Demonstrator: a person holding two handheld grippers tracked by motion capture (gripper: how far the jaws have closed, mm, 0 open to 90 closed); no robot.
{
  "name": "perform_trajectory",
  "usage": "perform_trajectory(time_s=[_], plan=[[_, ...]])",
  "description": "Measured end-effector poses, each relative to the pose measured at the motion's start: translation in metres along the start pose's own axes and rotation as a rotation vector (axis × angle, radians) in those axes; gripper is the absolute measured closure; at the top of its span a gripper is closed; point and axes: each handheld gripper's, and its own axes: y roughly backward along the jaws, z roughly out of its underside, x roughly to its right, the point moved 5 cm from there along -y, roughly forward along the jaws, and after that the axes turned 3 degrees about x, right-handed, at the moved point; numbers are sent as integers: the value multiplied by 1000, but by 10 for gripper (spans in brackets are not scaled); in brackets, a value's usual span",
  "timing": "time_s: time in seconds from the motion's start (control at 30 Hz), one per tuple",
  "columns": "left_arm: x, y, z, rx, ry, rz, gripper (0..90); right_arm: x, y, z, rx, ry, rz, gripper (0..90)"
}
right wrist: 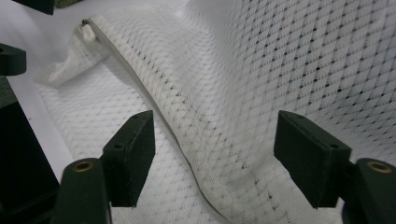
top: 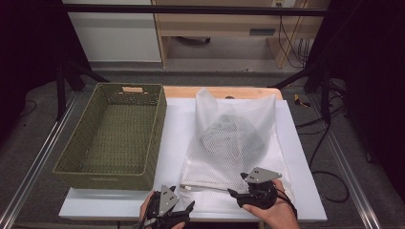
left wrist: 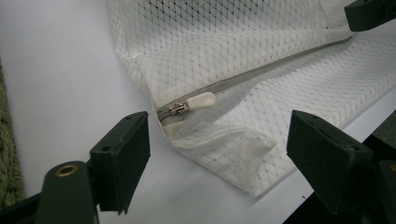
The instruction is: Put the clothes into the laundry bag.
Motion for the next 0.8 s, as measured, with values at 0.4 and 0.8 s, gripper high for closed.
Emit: perform_trajectory(time_s=[0.4,0.8], plan=[[-3,4,-3,22,0,20,143,5,11,-15,95,15,64,89],[-14,5,-5,13,39,43,160,7,9,-23,104,32,112,96]])
